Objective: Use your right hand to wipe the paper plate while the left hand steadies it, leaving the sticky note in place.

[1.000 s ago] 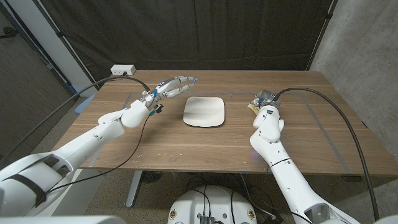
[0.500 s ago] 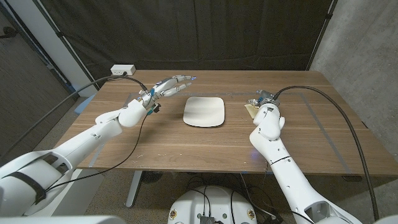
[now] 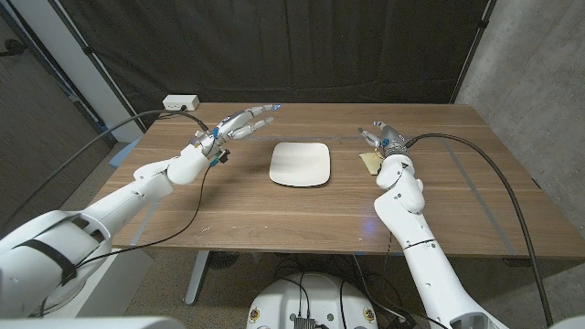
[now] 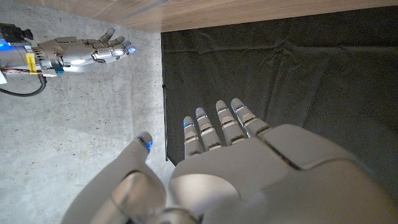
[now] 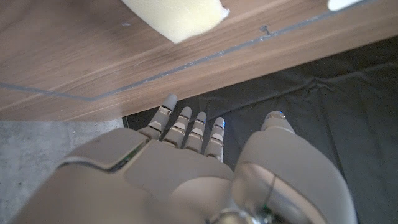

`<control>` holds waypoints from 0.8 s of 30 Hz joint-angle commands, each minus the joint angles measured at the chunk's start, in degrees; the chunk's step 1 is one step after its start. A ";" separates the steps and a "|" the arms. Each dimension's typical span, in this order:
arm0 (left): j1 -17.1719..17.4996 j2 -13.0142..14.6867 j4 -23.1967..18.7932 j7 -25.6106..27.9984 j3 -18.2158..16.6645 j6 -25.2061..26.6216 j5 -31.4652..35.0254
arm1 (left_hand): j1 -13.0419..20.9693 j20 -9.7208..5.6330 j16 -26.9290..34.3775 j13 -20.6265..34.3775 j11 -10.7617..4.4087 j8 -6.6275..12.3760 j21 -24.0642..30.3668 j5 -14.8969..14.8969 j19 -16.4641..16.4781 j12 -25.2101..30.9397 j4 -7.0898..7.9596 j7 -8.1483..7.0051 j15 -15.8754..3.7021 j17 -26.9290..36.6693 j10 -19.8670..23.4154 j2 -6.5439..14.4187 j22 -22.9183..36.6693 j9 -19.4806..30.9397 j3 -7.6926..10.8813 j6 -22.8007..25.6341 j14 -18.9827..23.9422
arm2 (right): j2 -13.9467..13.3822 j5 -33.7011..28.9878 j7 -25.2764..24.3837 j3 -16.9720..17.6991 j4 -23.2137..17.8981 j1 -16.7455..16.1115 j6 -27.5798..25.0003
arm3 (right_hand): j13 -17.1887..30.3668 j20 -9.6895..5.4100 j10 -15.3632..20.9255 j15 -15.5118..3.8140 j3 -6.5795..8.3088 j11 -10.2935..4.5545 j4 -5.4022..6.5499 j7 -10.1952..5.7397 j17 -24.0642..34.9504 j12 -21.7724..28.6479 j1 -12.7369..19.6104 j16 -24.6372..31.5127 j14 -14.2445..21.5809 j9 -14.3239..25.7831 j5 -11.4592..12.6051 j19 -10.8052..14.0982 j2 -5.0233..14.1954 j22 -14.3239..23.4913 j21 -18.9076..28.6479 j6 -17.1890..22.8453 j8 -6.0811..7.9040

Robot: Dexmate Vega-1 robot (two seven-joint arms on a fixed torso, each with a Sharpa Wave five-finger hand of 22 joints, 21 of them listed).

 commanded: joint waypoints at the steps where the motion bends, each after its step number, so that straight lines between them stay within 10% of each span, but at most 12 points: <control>1: -3.90 -5.13 14.72 -1.64 0.31 -10.76 -8.15 | 0.21 -0.21 -0.43 -0.03 -0.44 0.16 -0.46 -0.32 0.36 0.04 0.07 -1.45 -4.68 0.03 -6.70 0.55 0.30 0.11 -0.36 -7.08 -3.85 | 1.82 13.72 -5.04 4.97 0.23 -1.23 11.10 | -0.08 -1.15 0.60 -2.78 -0.34 0.38 0.92 0.48 -0.55 0.58 -1.90 0.16 -0.69 0.09 -0.04 -0.07 0.06 -0.02 -0.49 0.20 0.37; 5: -2.68 -7.12 15.92 -11.44 -0.88 -11.15 -21.86 | 0.25 -0.59 -0.57 -0.11 -0.53 -0.04 -1.06 -0.50 -0.54 0.21 0.07 -1.47 -4.27 0.00 -9.96 0.61 0.32 0.12 -0.60 -12.18 -7.01 | 2.04 18.37 -5.28 6.70 1.30 -1.52 15.17 | -0.22 -2.59 0.95 -3.13 -0.70 0.11 2.25 0.62 -1.56 0.59 -4.31 0.23 -0.91 0.08 0.16 0.60 1.08 -0.04 -0.78 0.51 0.43; 11: 2.94 -6.94 6.15 -26.47 -4.54 -0.58 -42.58 | 0.11 -0.54 -0.44 -0.15 -0.15 0.65 -1.31 -0.66 -0.87 0.56 0.09 0.49 -3.65 -0.02 -10.55 0.39 0.34 0.10 -0.91 -12.28 -8.18 | 3.21 24.05 -6.95 8.93 2.44 -2.37 20.55 | -0.32 -3.26 1.53 -3.24 -1.00 0.26 3.36 1.23 -2.49 0.69 -6.37 0.32 -0.81 0.06 0.39 1.27 1.95 -0.05 -1.00 1.05 0.55; 24: 5.68 -8.45 2.46 -36.78 -10.98 9.10 -49.93 | -0.10 -0.56 -0.47 -0.26 0.78 0.21 -2.34 -1.05 -2.81 0.44 0.09 4.57 -2.82 -0.17 -13.73 0.17 0.39 -0.04 -1.54 -16.44 -11.80 | 4.40 29.42 -8.82 11.77 2.65 -3.66 24.90 | -0.43 -3.99 2.95 -3.06 -1.54 0.88 4.28 2.44 -4.27 0.95 -8.96 0.58 0.37 0.01 0.72 2.52 2.29 -0.10 -1.41 2.74 0.92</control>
